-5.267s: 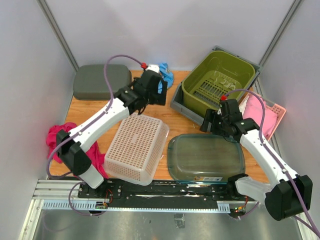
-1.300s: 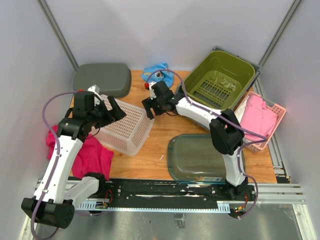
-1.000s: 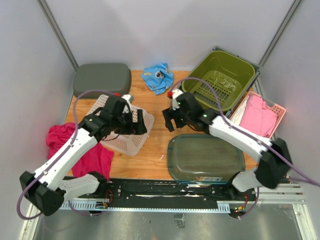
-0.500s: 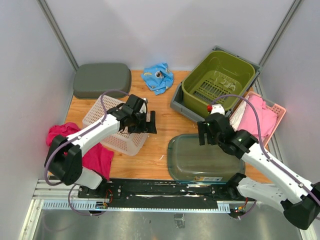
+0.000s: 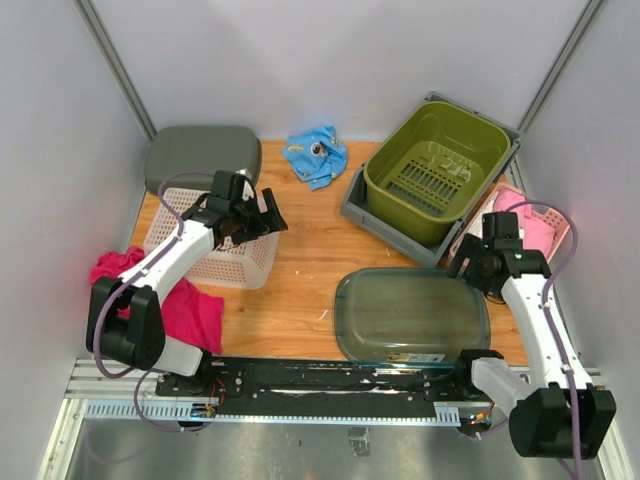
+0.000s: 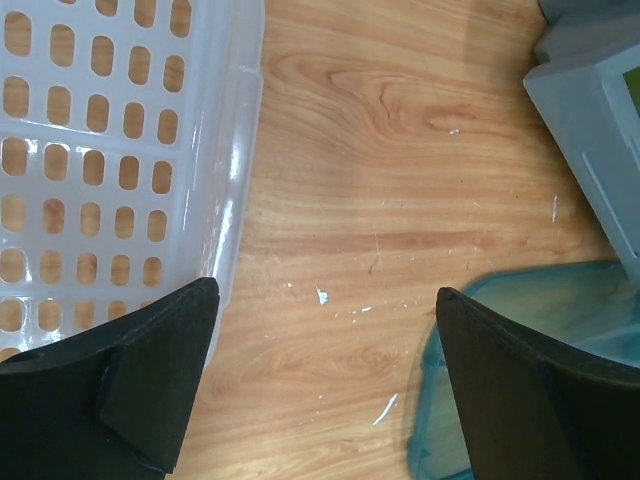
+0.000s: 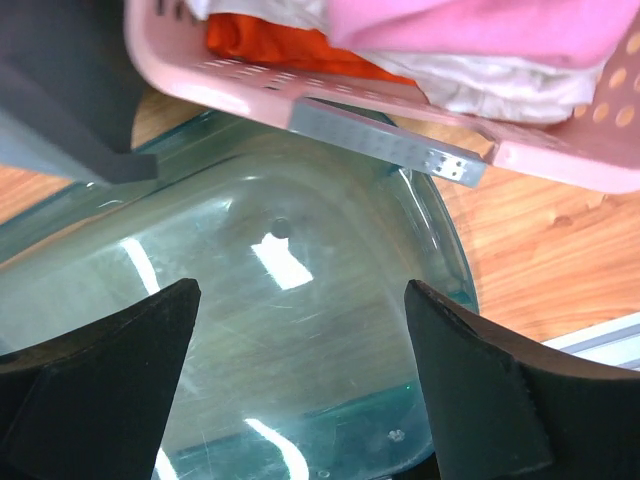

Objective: Turn the large container upside down

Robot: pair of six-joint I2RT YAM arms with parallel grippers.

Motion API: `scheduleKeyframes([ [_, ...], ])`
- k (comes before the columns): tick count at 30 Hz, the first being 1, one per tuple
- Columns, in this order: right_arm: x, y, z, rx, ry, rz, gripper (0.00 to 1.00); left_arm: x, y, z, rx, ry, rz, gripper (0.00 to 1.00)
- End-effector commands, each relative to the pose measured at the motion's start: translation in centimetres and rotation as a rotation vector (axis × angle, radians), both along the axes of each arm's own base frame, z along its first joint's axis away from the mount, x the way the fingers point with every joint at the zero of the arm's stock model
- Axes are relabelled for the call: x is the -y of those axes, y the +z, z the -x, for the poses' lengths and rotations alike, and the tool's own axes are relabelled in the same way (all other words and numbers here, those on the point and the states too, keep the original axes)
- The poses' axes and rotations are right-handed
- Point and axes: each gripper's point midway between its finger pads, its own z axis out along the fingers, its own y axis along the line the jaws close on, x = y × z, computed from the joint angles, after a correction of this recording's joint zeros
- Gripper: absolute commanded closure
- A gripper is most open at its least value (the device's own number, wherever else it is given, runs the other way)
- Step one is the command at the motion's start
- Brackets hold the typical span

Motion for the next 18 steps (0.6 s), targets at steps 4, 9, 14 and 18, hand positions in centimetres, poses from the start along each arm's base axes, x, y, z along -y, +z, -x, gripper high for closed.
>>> scheduleKeyframes([
  [4, 0.6, -2.0, 1.4, -0.075, -0.068, -0.145, 0.14, -2.1, 0.3, -3.0, 0.037, 0.035, -0.041, 0.04],
  [9, 0.1, -3.6, 1.5, -0.091, -0.071, -0.192, 0.14, -3.5, 0.1, -3.8, 0.03, 0.046, -0.049, 0.04],
  [14, -1.7, -4.9, 1.6, -0.117, -0.012, -0.289, 0.14, -4.3, 0.8, -3.5, 0.036, 0.038, -0.095, 0.04],
  [18, -5.3, -5.6, 2.4, -0.159, 0.072, -0.484, 0.17, -4.3, 2.1, -2.9, 0.049, 0.01, -0.101, 0.03],
])
